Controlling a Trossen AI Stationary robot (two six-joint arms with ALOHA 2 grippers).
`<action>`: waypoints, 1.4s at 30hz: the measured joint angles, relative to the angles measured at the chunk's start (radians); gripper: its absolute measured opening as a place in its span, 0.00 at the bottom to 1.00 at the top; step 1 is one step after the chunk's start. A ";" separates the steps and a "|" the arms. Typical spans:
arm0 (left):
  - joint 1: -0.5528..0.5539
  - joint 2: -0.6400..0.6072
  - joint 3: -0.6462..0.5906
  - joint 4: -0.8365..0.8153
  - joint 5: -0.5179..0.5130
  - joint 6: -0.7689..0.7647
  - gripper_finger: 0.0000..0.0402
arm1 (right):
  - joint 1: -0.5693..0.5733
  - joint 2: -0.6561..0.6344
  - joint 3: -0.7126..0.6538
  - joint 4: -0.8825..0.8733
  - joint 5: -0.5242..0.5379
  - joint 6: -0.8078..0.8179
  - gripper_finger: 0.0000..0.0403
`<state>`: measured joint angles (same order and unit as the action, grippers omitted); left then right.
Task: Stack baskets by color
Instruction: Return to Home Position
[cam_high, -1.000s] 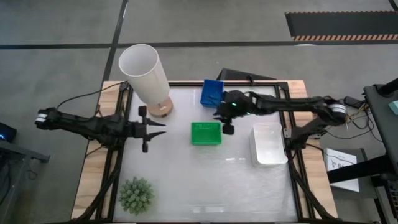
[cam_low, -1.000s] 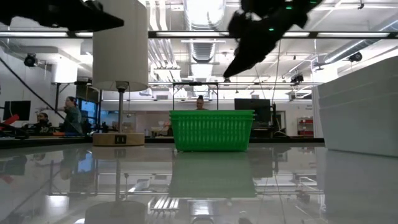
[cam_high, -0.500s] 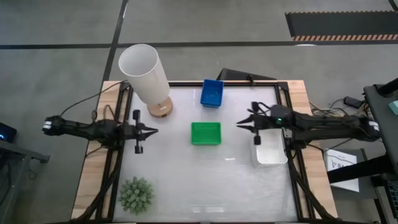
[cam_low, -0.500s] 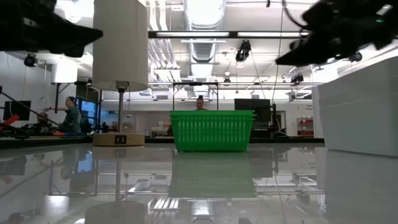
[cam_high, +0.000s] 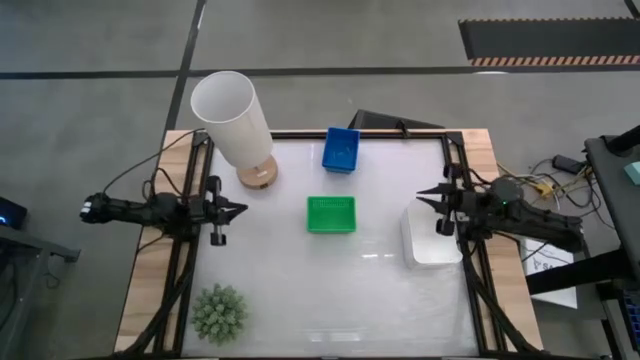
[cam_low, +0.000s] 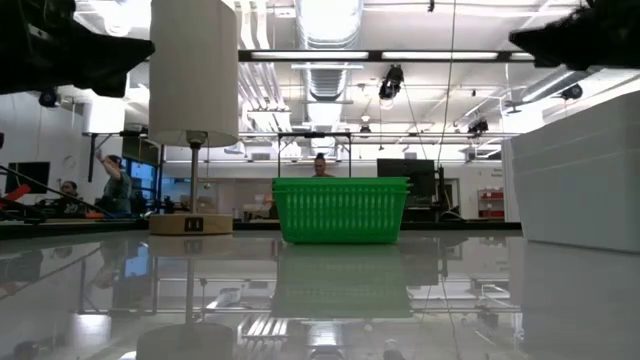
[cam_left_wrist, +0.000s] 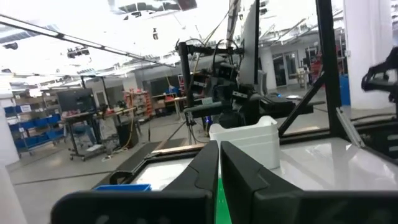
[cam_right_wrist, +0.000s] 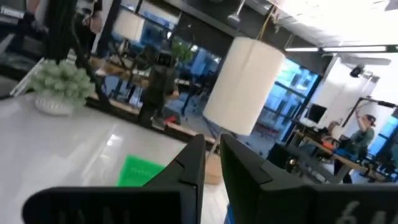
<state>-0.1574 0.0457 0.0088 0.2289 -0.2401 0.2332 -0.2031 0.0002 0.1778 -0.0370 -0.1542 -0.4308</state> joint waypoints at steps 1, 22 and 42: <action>0.000 -0.006 0.001 -0.002 0.000 0.009 0.00 | 0.001 0.001 0.007 -0.001 -0.002 -0.003 0.11; 0.000 0.017 -0.001 -0.003 -0.027 0.010 0.00 | 0.011 0.044 -0.166 0.107 -0.343 0.272 0.11; 0.000 0.027 -0.002 0.000 -0.026 0.010 0.00 | 0.011 0.068 -0.167 0.104 -0.343 0.353 0.11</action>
<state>-0.1574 0.0724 0.0071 0.2286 -0.2665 0.2428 -0.1921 0.0681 0.0113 0.0673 -0.4969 -0.0780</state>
